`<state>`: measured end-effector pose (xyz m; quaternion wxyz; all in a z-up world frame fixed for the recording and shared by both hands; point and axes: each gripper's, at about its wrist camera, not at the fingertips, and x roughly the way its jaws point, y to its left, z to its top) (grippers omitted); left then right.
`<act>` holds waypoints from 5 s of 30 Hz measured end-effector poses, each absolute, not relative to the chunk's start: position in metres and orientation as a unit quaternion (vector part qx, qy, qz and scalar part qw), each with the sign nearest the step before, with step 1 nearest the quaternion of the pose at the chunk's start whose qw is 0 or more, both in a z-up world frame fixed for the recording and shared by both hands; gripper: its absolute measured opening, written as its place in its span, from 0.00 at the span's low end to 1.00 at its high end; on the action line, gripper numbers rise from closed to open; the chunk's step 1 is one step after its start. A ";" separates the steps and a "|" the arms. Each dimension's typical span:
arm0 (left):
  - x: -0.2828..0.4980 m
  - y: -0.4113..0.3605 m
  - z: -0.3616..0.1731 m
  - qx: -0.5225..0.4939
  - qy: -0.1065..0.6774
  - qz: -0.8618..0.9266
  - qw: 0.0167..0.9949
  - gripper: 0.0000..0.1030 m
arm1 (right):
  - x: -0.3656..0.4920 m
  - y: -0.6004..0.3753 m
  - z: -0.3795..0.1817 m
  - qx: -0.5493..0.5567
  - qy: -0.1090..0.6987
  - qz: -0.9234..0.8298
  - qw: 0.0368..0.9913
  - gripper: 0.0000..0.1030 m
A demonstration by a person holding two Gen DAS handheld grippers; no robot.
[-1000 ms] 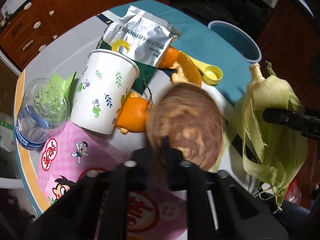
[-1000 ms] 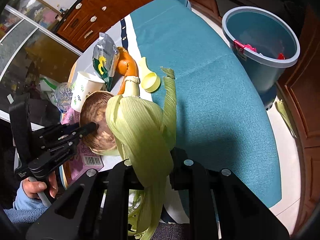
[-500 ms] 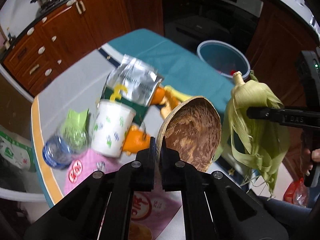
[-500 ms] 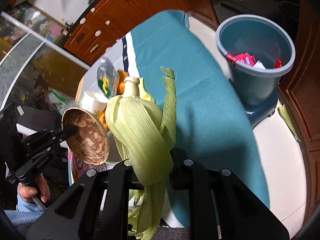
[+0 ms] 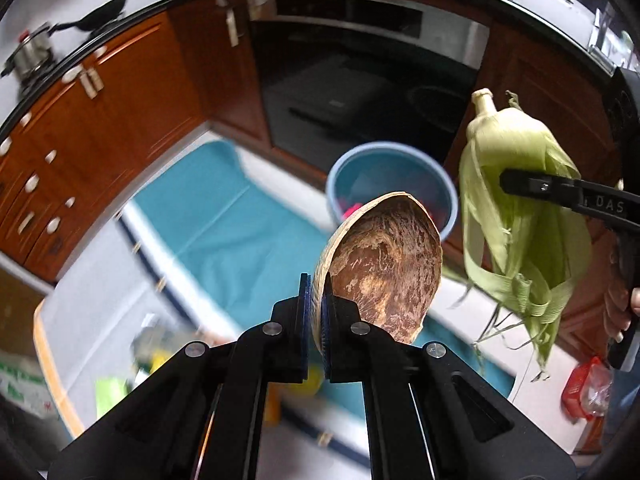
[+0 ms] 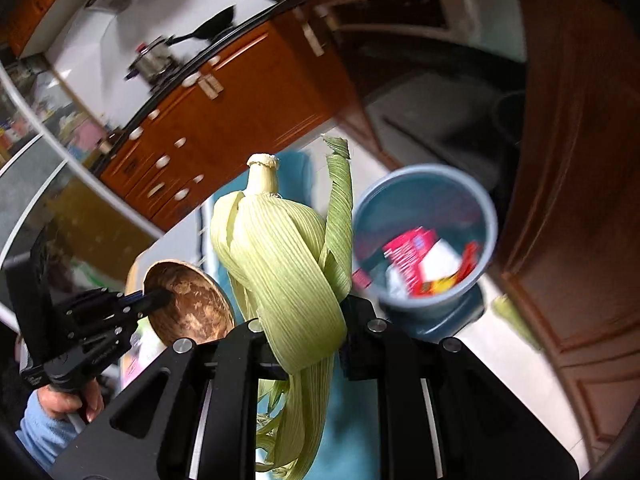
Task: Collect trash
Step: 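Carry the coconut shell and corn husks over the bin and open both tools, then move both tools back toward the remaining trash on the table, then grasp the white leaf-print paper cup with the left tool while the right tool grasps an orange peel, then lift the paper cup with the left tool while the right tool lifts the orange peel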
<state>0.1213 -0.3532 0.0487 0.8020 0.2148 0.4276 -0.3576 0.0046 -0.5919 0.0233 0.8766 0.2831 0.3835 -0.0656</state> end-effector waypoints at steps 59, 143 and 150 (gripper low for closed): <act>0.115 -0.360 0.010 0.185 0.491 -0.353 0.774 0.79 | 0.041 -0.535 -0.025 0.233 0.535 -0.078 0.809 0.89; 0.117 -0.102 -0.014 0.079 0.506 -0.309 0.802 0.57 | 0.063 -0.373 -0.059 0.186 0.508 0.030 0.841 0.05; 0.112 -0.086 0.015 0.055 0.486 -0.298 0.820 0.57 | 0.035 -0.388 -0.045 0.188 0.497 0.018 0.847 0.05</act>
